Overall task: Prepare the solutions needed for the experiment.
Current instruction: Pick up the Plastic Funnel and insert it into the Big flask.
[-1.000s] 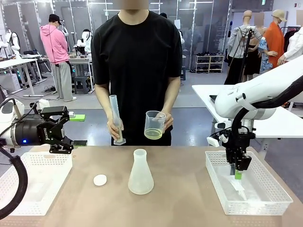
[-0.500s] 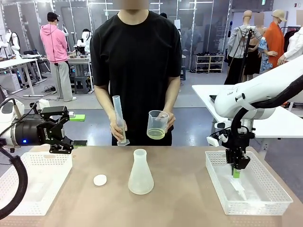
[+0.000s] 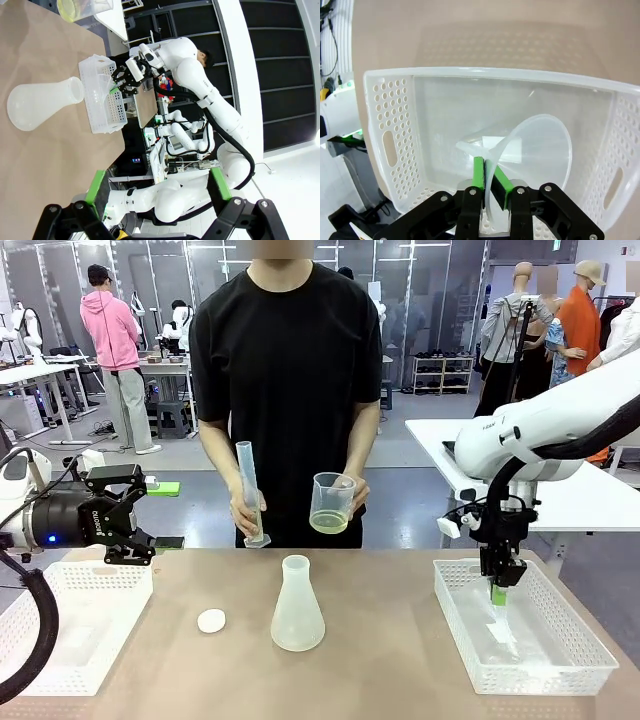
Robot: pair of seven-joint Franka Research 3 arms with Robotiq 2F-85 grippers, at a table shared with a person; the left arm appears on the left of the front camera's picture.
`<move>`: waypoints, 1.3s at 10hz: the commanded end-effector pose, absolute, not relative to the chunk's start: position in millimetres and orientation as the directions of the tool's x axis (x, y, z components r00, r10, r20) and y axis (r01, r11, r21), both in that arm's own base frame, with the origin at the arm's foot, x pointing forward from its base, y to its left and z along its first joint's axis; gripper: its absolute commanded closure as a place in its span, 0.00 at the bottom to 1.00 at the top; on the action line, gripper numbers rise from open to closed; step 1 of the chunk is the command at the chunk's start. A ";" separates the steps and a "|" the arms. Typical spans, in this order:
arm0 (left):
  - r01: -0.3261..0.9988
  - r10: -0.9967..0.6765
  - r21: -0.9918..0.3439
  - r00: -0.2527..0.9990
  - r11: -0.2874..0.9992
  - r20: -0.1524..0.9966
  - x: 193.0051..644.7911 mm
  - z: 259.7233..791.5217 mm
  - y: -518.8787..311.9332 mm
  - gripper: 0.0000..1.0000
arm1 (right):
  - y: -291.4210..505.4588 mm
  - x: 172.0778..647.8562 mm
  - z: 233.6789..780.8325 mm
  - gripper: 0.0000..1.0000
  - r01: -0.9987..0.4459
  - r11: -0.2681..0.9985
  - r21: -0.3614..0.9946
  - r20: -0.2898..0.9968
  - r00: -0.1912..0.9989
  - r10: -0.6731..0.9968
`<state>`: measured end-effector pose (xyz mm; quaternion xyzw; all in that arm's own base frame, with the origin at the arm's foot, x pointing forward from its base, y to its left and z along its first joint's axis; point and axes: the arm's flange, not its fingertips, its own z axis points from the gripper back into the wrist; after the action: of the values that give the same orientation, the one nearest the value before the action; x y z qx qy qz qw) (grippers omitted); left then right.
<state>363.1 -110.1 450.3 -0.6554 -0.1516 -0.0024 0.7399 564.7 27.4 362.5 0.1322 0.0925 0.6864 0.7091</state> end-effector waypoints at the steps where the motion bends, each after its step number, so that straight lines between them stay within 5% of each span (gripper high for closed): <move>1: 0.206 0.198 -0.968 0.953 0.143 0.232 362.7 451.3 -108.4 0.00 | 28.5 560.2 391.5 1.00 -0.963 0.091 0.255 0.034 0.103 0.994; 5: 0.206 0.198 -0.968 0.953 0.143 0.232 362.7 451.3 -108.4 0.00 | 27.5 548.6 453.4 1.00 -0.976 0.197 0.094 0.002 0.198 0.980; 8: 0.206 0.198 -0.968 0.953 0.143 0.232 362.7 451.3 -108.4 0.00 | 31.4 537.1 507.9 1.00 -0.926 0.339 -0.165 0.062 0.333 0.941; 13: 0.206 0.198 -0.968 0.953 0.143 0.232 362.7 451.3 -108.4 0.00 | 40.6 497.0 551.2 1.00 -0.843 0.420 -0.336 0.096 0.413 0.906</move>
<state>363.1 -110.1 450.2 -0.6554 -0.1515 -0.0023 0.7400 509.1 38.0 557.5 -0.0941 -0.1273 0.5446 0.8236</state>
